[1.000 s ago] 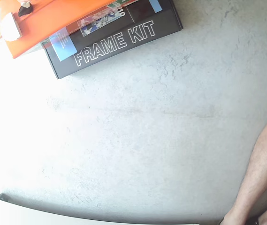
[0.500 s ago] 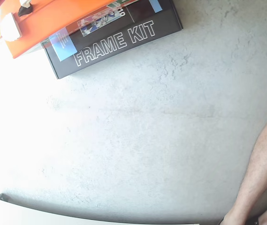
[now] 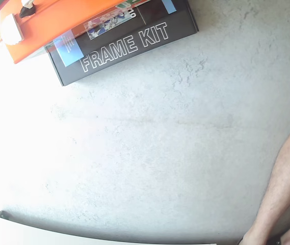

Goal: Grab the white handle of the orange box

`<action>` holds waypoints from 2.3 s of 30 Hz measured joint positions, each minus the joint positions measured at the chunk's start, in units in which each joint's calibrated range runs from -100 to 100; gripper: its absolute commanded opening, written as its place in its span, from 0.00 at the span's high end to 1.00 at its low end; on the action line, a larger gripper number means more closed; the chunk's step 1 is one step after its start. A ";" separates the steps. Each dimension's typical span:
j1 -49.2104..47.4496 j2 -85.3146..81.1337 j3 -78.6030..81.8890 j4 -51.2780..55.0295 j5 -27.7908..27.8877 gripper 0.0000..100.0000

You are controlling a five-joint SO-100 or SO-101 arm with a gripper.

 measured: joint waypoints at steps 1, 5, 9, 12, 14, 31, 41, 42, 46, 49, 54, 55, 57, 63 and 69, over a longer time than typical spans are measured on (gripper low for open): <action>0.00 0.00 -0.72 0.08 -0.26 0.67; 0.10 0.18 -5.94 0.42 -0.47 0.67; 0.91 0.53 -10.62 0.42 -0.57 0.67; 2.62 1.51 -13.86 0.51 -0.57 0.67; 3.32 2.84 -14.49 0.51 -0.89 0.67; 14.89 11.01 -15.93 0.42 -11.39 0.81; 16.20 27.18 -31.77 1.10 -13.64 0.99; 16.30 28.77 -32.94 0.93 -14.06 0.99; 18.61 33.48 -35.82 0.00 -20.80 0.99; 24.95 35.79 -37.44 0.17 -27.07 0.99; 40.04 40.41 -39.15 0.34 -45.94 0.99; 42.76 41.21 -39.42 0.25 -50.12 0.99; 47.28 41.92 -39.33 0.17 -57.33 0.99; 52.82 44.32 -38.61 -0.25 -70.71 0.99; 54.73 45.29 -36.00 -0.25 -73.32 0.99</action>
